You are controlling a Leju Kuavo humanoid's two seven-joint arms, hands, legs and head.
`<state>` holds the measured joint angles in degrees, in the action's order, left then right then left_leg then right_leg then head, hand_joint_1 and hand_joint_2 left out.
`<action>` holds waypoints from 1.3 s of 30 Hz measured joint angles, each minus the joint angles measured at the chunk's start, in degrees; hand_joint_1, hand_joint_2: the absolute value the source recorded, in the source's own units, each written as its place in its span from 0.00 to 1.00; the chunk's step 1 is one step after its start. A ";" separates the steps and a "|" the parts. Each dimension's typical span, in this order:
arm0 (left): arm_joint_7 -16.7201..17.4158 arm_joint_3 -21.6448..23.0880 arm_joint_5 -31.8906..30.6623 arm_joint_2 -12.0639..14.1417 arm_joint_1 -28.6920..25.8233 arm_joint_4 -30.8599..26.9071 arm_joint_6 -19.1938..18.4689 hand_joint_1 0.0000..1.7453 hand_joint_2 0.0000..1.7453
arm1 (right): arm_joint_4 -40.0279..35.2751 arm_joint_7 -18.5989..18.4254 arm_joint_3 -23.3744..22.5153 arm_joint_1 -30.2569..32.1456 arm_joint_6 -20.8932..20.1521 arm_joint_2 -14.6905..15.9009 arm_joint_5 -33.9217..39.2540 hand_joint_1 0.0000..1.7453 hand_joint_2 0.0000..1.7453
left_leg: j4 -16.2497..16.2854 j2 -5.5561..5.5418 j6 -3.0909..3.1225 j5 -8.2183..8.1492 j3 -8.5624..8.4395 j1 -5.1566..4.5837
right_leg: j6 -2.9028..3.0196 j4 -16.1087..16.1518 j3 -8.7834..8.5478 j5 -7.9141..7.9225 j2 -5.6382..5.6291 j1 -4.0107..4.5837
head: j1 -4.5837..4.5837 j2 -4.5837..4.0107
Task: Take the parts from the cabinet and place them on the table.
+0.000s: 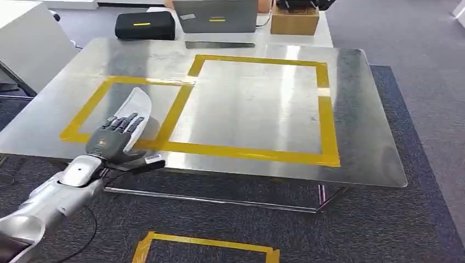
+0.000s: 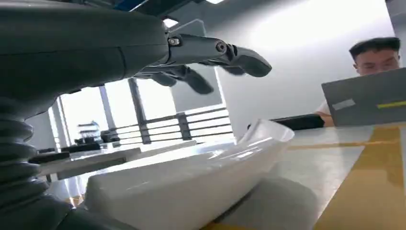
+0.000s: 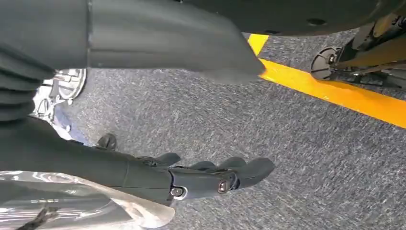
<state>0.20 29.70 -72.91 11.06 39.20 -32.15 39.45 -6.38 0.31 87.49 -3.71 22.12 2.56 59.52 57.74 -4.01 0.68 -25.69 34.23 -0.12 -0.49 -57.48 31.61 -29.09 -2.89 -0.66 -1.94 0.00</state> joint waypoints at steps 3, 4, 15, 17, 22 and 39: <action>-1.18 -1.66 2.13 0.33 -0.97 -3.60 0.52 0.00 0.00 | 0.00 0.22 0.00 0.07 -0.02 0.00 0.26 0.00 0.00 | 0.00 -0.01 0.00 0.00 0.01 0.00 | 0.00 0.00 0.00 0.00 0.01 0.00 | -0.02 0.00; -1.64 -2.23 2.70 0.37 -1.25 -4.62 0.55 0.00 0.00 | 0.00 0.30 0.00 0.08 -0.02 0.00 0.30 0.00 0.00 | 0.00 0.00 0.00 0.00 0.01 0.00 | 0.00 0.00 0.00 0.00 0.01 0.00 | 0.00 0.00; -13.19 -14.37 5.92 -0.94 -8.08 -21.01 0.66 0.00 0.00 | 0.00 1.24 -0.02 0.39 -0.07 0.00 1.33 0.00 0.00 | 0.00 0.00 -0.01 -0.05 0.00 -0.01 | -0.06 0.00 0.01 -0.05 0.00 0.00 | -0.02 0.00; -16.71 -17.41 7.22 -1.92 -9.42 -23.94 0.65 0.00 0.00 | 0.00 1.55 -0.04 0.48 0.24 0.00 1.68 0.00 0.00 | 0.00 0.00 -0.01 -0.05 0.01 -0.01 | -0.07 0.00 0.01 -0.06 0.01 -0.01 | 0.02 0.00; -22.73 -23.19 11.21 -4.07 -13.08 -32.22 0.68 0.00 0.00 | 0.02 2.27 -0.37 0.76 1.33 0.00 3.00 0.00 0.00 | 0.00 0.00 0.00 -0.09 0.01 -0.01 | -0.12 0.01 0.00 -0.09 0.01 -0.02 | 0.00 0.00; -23.34 -26.23 11.67 -6.16 -17.11 -40.94 0.70 0.00 0.00 | 0.46 2.75 -2.58 0.48 3.21 -0.33 4.87 0.00 0.00 | -3.18 1.50 1.86 0.68 -2.16 0.54 | -1.83 -12.54 6.83 -6.42 2.21 -0.43 | 0.72 0.00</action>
<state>-23.15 3.48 -61.24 4.90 22.09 -73.09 40.15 -5.92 3.06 84.91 -3.23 25.33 2.23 64.39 54.56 -2.51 2.55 -25.01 32.06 0.42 -2.31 -70.02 38.44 -35.51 -0.68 -1.09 -1.22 0.00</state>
